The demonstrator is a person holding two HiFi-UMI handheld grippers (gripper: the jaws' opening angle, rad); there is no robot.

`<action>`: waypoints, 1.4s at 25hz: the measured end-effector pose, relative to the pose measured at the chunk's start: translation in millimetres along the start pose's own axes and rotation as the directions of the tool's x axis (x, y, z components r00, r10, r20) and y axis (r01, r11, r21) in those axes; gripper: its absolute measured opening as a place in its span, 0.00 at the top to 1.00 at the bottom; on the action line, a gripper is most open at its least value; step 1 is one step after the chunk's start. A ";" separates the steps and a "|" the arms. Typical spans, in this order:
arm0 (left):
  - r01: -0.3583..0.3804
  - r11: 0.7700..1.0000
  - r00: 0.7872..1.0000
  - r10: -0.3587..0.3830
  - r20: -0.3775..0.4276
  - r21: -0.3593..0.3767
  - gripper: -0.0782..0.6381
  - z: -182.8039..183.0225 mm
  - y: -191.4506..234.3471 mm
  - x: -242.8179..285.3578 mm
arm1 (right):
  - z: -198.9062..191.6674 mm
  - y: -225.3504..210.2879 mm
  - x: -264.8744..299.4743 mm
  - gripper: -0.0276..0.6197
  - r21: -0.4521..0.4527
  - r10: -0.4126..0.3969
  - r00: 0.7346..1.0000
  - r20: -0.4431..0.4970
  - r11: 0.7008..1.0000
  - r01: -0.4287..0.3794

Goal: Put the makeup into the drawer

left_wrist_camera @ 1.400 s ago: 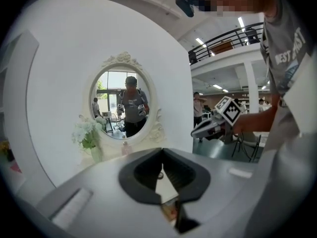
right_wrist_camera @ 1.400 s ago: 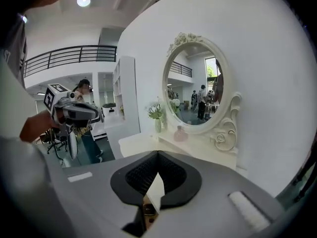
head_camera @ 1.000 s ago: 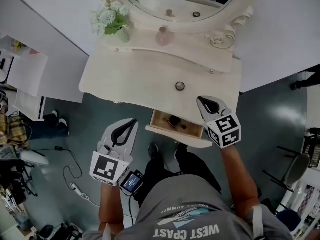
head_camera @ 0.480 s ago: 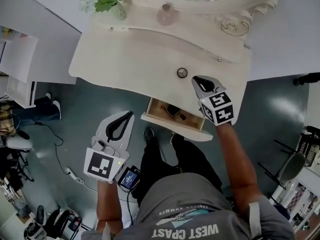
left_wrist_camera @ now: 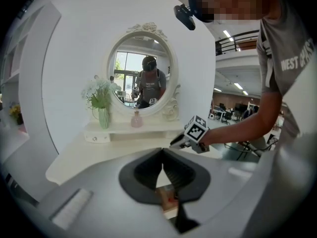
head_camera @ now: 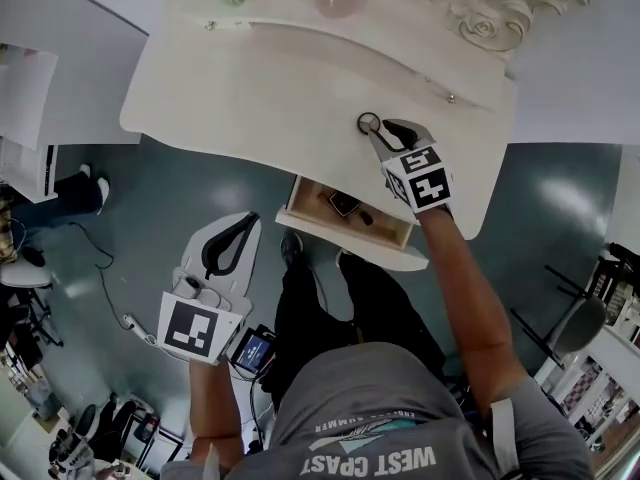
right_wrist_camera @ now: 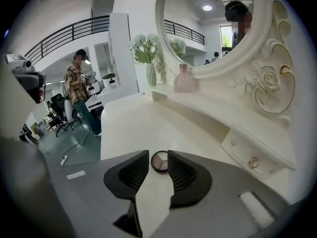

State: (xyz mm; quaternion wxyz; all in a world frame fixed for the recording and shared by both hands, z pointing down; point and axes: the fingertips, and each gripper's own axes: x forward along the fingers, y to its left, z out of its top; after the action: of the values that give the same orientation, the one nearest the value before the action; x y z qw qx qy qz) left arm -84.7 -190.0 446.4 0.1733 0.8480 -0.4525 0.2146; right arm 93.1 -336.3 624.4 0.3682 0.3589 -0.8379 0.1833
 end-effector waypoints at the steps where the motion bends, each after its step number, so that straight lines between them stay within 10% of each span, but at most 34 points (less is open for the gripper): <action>1: -0.001 1.000 1.000 0.001 -0.003 -0.003 0.89 -2.7 1.5 1.1 | -2.3 -0.6 5.5 0.75 -0.001 -0.003 1.000 -0.009 1.000 0.003; 8: 0.001 1.000 1.000 -0.001 -0.021 -0.021 0.89 -21.2 6.8 7.7 | -17.7 -3.0 37.1 0.62 -0.005 -0.013 0.997 -0.071 1.000 0.013; 35: 0.050 0.999 0.999 -0.049 -0.016 0.017 0.89 -24.7 12.0 11.9 | -42.7 13.0 2.0 0.63 0.085 -0.025 0.996 -0.091 0.996 0.033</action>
State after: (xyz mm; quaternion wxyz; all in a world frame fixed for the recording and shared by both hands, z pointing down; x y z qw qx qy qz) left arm -94.0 -192.6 474.8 0.1750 0.8586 -0.4281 0.2209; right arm 103.4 -304.1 653.6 0.3922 0.3780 -0.8065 0.2300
